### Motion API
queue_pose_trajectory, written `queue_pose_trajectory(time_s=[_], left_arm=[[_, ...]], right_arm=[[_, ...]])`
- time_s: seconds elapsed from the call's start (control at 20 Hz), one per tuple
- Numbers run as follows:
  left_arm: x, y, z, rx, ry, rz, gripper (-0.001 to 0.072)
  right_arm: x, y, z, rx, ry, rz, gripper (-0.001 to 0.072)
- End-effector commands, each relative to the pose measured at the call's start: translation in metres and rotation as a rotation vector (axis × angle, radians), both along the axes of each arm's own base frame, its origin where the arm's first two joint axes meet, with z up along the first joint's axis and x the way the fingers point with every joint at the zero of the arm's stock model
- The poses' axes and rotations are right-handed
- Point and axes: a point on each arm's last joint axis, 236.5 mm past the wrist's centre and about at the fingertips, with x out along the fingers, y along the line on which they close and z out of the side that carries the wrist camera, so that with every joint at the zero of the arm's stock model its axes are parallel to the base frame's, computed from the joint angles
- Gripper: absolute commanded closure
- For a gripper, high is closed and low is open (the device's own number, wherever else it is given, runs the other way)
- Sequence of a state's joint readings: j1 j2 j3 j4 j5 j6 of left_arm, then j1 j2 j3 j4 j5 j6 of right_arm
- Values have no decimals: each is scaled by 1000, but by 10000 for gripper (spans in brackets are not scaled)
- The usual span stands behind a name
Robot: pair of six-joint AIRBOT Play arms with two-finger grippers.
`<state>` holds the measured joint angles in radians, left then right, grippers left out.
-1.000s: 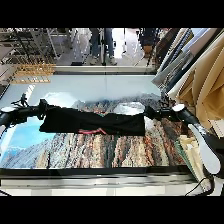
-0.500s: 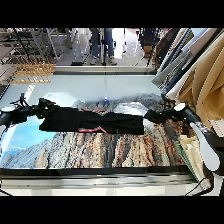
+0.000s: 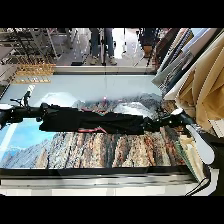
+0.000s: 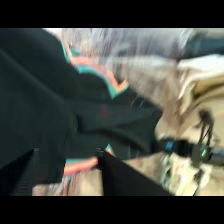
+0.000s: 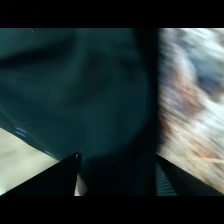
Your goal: Fold the clothes and pants, and hang the long-sleeved shirts on hangers.
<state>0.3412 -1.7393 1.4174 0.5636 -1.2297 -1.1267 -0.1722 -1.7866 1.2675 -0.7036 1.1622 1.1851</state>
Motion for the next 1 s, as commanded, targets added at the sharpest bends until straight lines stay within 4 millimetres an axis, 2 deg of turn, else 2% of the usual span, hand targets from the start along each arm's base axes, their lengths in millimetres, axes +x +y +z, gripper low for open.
queue_pose_trajectory(time_s=[0.0, 0.05, 0.1, 0.15, 0.2, 0.25, 0.3, 0.4, 0.45, 0.5, 0.55, 0.6, 0.7, 0.8, 0.85, 0.95], left_arm=[[-13, -29, -2, 51, 6, -109, 494], [-14, -38, -3, 55, 6, -130, 505], [-17, -48, -5, 66, 10, -157, 598], [-21, -54, -10, 93, 18, -187, 636], [-27, -62, -15, 116, 37, -219, 652], [-35, -69, -22, 143, 64, -255, 695], [-42, -76, -27, 176, 75, -296, 696], [-51, -89, -39, 241, 114, -338, 696], [-54, -96, -45, 273, 117, -363, 696], [-55, -103, -48, 292, 111, -384, 696], [-55, -114, -52, 296, 105, -398, 696], [-55, -125, -59, 305, 102, -413, 696], [-54, -135, -84, 340, 132, -409, 696], [-54, -134, -109, 381, 186, -382, 696], [-55, -133, -112, 387, 193, -381, 696], [-49, -122, -97, 393, 177, -373, 696]], right_arm=[[26, 13, -6, 86, -36, -99, 339], [24, 13, -7, 83, -31, -92, 559], [18, 11, -7, 73, -28, -61, 656], [8, 3, -4, 40, -26, -18, 696], [-2, -12, -2, -30, -27, 26, 697], [-12, -39, 1, -148, -11, 34, 697], [-21, -79, 8, -309, 9, 6, 698], [-37, -153, 42, -572, 10, -75, 698], [-45, -173, 61, -629, -6, -95, 698], [-49, -180, 79, -637, -30, -121, 699], [-51, -174, 93, -617, -59, -121, 698], [-50, -157, 104, -573, -89, -107, 698], [-40, -102, 134, -462, -184, -58, 698], [-26, -27, 173, -340, -318, 21, 698], [-20, 18, 193, -277, -387, 67, 699], [-9, 99, 220, -205, -521, 100, 699]])
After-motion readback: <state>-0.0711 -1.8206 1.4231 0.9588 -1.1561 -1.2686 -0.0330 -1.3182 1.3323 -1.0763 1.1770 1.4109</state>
